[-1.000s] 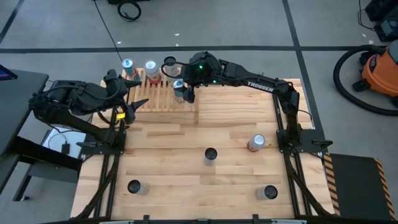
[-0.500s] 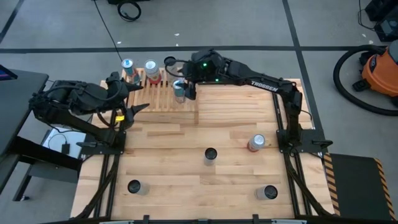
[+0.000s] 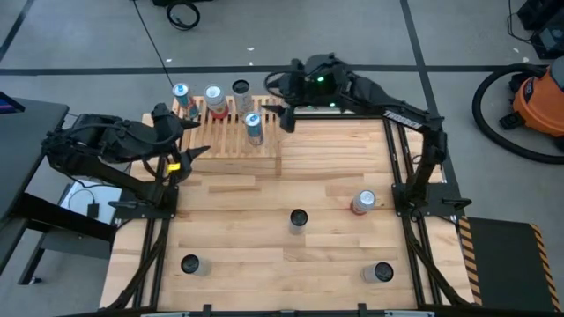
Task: Place canned beverage on shelf
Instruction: Put the blue soda can on the shelf aligned with the other blue soda can
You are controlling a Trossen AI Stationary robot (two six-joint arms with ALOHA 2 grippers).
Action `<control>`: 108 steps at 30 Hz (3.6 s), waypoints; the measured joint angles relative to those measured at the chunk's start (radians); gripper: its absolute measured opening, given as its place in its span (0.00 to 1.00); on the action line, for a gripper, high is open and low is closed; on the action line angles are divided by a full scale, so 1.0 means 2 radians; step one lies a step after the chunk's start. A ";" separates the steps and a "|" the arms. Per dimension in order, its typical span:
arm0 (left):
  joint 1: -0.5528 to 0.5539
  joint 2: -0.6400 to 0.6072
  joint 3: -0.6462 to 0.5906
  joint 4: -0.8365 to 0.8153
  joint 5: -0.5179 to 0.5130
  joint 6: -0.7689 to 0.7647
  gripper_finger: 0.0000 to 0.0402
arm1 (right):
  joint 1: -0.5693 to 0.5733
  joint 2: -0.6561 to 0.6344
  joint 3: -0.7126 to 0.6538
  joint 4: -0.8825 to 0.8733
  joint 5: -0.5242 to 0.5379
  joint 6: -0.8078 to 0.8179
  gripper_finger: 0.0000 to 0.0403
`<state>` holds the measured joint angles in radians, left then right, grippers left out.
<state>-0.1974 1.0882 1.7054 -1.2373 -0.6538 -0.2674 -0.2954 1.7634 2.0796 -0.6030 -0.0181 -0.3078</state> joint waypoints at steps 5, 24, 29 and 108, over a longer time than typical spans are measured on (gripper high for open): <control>0.001 0.010 0.000 0.000 -0.003 -0.036 0.79 | 0.000 -0.038 0.000 0.000 0.000 -0.017 0.70; 0.054 0.121 0.000 0.045 -0.023 -0.014 0.79 | 0.005 -0.087 0.000 -0.102 0.000 0.004 0.70; 0.050 0.122 -0.066 0.149 -0.028 -0.015 0.79 | 0.014 -0.087 0.000 -0.117 -0.001 0.004 0.70; 0.241 0.041 -0.473 0.703 0.107 0.067 0.65 | 0.026 -0.101 0.000 -0.174 -0.018 -0.031 0.70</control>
<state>0.2852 1.1702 0.7586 0.1692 -0.4393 -0.1341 -0.2433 1.5612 2.0796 -0.9512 -0.0540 -0.3702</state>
